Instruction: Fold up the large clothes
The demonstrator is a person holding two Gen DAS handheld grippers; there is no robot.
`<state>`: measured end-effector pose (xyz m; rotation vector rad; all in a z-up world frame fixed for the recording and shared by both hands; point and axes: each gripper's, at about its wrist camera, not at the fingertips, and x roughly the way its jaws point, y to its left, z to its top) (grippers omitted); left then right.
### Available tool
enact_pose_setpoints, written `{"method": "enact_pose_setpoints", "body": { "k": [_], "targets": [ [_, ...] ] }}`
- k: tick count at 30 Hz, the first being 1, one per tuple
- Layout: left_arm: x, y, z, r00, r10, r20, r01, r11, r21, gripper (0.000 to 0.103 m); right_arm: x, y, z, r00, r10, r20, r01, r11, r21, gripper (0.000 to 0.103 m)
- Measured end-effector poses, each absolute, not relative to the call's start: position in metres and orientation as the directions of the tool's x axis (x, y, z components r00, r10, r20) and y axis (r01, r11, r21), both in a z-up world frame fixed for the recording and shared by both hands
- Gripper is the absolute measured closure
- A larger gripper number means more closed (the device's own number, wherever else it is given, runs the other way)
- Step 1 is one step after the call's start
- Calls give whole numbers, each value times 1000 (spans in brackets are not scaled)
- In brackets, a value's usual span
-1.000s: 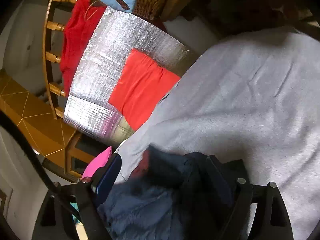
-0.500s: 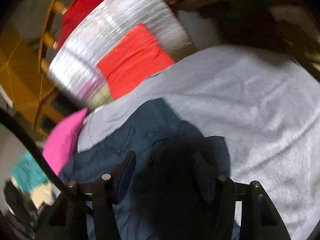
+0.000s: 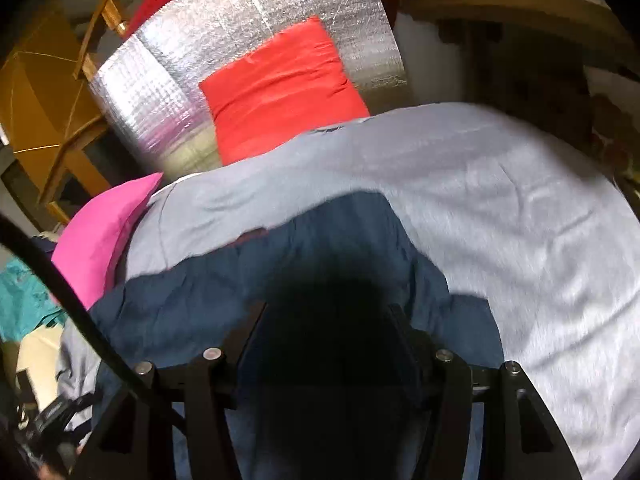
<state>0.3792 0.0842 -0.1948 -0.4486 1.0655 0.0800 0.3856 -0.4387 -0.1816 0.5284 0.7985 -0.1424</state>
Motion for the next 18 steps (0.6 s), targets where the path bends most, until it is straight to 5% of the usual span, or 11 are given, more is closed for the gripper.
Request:
{"method": "enact_pose_setpoints", "body": {
  "k": [5,10,18],
  "targets": [
    [380,80,-182,503,-148,-852,-203,938,-283,9,443,-454,-234,519,61,-853,434,841,324,43],
    [378,92,-184,472,-117,-874,-235,938,-253,9,437,-426,-203,559,-44,-828,416,879,234,42],
    [366,116,-181,475,-68,-877,-263,941,-215,9,453,-289,-144,631,265,-729,35,929,368,42]
  ]
}}
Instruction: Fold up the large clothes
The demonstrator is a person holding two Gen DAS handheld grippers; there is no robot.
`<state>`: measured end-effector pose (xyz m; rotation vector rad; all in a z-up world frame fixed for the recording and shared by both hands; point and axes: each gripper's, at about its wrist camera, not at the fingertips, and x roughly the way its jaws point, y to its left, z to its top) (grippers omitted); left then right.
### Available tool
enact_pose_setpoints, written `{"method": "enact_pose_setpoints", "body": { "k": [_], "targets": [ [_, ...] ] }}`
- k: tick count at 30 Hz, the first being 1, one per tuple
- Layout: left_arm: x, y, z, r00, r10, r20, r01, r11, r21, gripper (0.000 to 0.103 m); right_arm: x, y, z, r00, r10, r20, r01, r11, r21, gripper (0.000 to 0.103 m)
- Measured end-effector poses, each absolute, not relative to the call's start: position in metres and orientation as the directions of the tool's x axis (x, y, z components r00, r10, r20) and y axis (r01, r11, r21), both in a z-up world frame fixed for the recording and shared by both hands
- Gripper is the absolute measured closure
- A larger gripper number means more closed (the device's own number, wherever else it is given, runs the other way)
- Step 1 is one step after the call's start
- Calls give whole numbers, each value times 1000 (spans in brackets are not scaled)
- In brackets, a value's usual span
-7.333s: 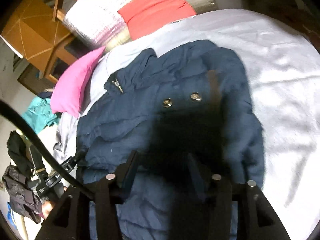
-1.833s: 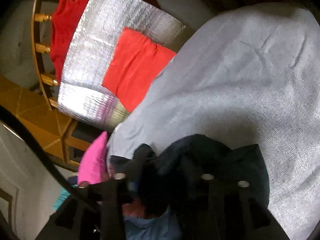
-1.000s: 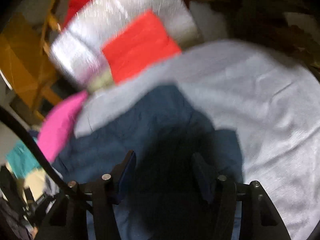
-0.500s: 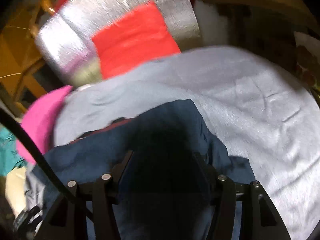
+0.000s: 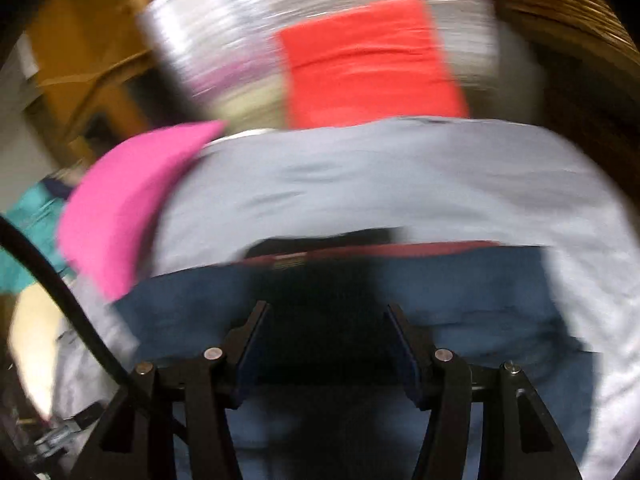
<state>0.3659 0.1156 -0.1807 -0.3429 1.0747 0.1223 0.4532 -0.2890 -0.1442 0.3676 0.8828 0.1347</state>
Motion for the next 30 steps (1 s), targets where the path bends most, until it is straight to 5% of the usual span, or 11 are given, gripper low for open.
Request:
{"method": "enact_pose_setpoints", "body": {
  "k": [8,14,24,30],
  "targets": [
    [363,135,-177,488,-102,-867,-283,921,-268,9,515,-208,-201,478,256,-840,90,937,336,35],
    [364,132,-179,471,-133,-872,-255,926,-279,9,509,-208,-187,515,259,-817,88,932,351,26],
    [355,118,-183,440,-192,-877,-228,921,-316,9,385,-296,-151,659,223,-718,118,913,391,28],
    [354,89,-188,427,-124,-896,-173,961,-215,9,305,-357,-181,659,156,-736,216,898,384,31]
  ]
}}
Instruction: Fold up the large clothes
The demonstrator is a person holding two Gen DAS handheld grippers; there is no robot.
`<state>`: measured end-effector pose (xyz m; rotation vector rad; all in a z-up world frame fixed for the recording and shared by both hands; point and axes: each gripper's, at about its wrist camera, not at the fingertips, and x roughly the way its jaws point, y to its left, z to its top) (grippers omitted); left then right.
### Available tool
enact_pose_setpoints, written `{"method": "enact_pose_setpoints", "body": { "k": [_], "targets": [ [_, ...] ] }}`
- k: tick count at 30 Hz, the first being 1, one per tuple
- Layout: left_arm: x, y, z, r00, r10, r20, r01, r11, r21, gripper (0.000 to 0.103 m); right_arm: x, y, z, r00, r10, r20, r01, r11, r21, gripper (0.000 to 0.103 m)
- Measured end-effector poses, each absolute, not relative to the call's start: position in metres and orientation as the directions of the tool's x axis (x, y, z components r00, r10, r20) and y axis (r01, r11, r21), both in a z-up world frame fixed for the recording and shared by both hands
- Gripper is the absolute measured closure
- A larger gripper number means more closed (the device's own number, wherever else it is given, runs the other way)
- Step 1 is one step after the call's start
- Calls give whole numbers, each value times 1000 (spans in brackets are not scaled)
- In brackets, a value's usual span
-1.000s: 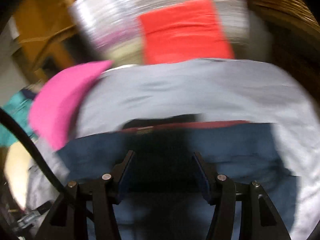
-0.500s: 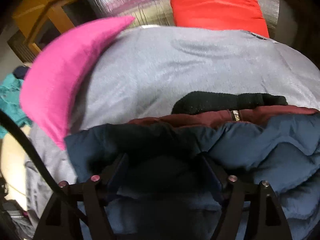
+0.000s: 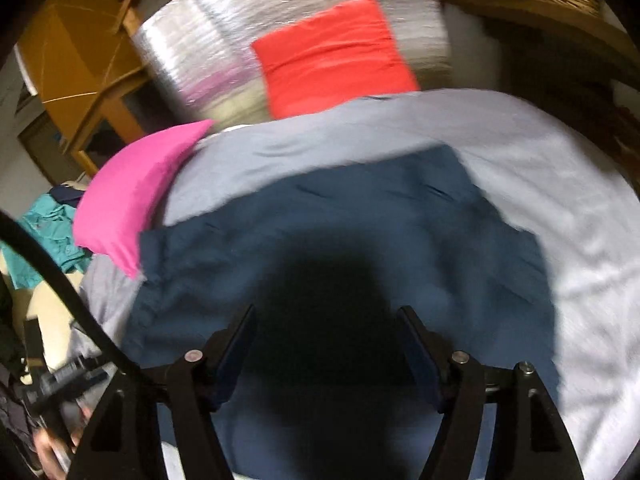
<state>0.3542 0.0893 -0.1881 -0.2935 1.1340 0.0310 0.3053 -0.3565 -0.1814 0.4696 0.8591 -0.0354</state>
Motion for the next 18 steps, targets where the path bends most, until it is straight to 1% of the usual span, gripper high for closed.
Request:
{"method": "enact_pose_setpoints", "body": {
  "k": [2,3,4,7,9,11,13,16,18],
  "targets": [
    [355,77,-197,408,-88,-909,-145,976,-160,9,294,-368,-204,634,179,-752,240,879,411,32],
    [356,72,-201,402,-75,-912,-132,981,-139,9,289,-372,-212,631,194,-751,243,870,429,36],
    [356,67,-205,395,-55,-917,-119,987,-111,9,285,-375,-221,640,206,-741,236,864,444,37],
    [356,65,-206,395,-40,-918,-115,989,-93,9,283,-380,-219,646,236,-726,206,861,464,38],
    [356,68,-202,398,-53,-916,-122,986,-110,9,278,-394,-213,668,281,-689,199,825,530,38],
    [355,73,-194,424,-79,-902,-126,981,-145,9,268,-413,-208,703,286,-651,223,781,584,37],
    [353,80,-183,470,-94,-878,-124,978,-170,9,262,-435,-205,724,277,-632,254,745,617,32],
    [354,87,-177,505,-130,-853,-118,969,-217,9,252,-470,-213,740,223,-634,337,693,637,30],
    [356,93,-180,501,-186,-845,-121,952,-281,9,249,-492,-226,736,228,-638,385,634,671,30]
  ]
}}
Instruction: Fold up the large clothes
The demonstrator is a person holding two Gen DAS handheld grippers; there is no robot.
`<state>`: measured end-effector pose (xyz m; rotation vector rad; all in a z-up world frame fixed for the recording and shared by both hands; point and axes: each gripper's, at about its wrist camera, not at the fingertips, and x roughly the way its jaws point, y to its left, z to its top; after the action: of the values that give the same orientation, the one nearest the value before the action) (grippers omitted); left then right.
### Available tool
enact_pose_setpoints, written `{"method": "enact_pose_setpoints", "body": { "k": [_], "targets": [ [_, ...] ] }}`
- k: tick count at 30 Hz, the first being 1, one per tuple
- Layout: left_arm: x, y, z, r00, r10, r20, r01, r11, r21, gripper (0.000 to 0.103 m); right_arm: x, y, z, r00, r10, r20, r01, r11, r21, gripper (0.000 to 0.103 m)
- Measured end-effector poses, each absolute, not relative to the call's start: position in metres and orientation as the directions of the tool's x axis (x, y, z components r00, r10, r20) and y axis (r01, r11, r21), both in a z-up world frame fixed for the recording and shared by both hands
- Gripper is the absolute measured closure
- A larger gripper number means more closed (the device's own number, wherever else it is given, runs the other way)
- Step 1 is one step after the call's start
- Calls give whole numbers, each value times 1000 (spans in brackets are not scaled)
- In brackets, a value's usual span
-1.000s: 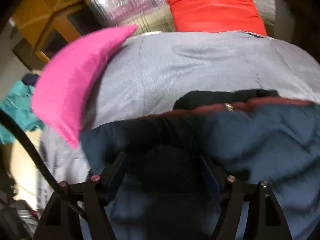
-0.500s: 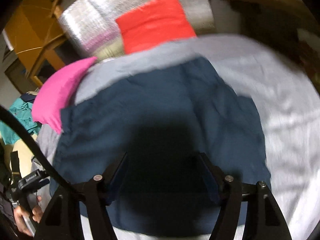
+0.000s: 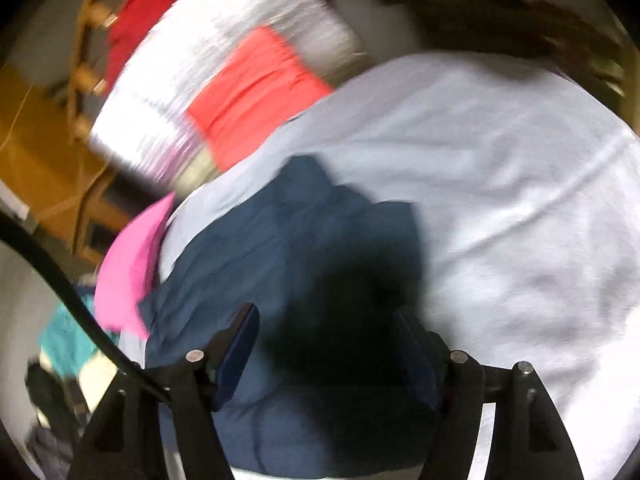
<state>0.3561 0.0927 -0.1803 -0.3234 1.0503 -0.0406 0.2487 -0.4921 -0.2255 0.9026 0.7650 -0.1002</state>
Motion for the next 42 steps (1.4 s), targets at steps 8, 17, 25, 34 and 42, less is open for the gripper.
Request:
{"method": "enact_pose_setpoints", "body": {
  "k": [8,17,25,34,42],
  "targets": [
    [366,87,-198,449,-297,-843,-165,899,-405,9,254,-529,-257,718,301,-628,436,509,742,30],
    [374,88,-205,432,-256,-865,-202,907,-369,9,299,-540,-245,755,301,-583,374,533,759,22],
    [396,67,-208,415,-210,-885,-137,947,-290,9,363,-518,-236,677,231,-699,374,710,597,16],
    [414,65,-215,411,-264,-873,-118,934,-338,9,384,-500,-260,624,256,-738,349,754,556,49],
    [419,53,-205,447,-302,-842,-47,932,-359,29,377,-479,-228,688,229,-689,267,803,533,66]
  ]
}}
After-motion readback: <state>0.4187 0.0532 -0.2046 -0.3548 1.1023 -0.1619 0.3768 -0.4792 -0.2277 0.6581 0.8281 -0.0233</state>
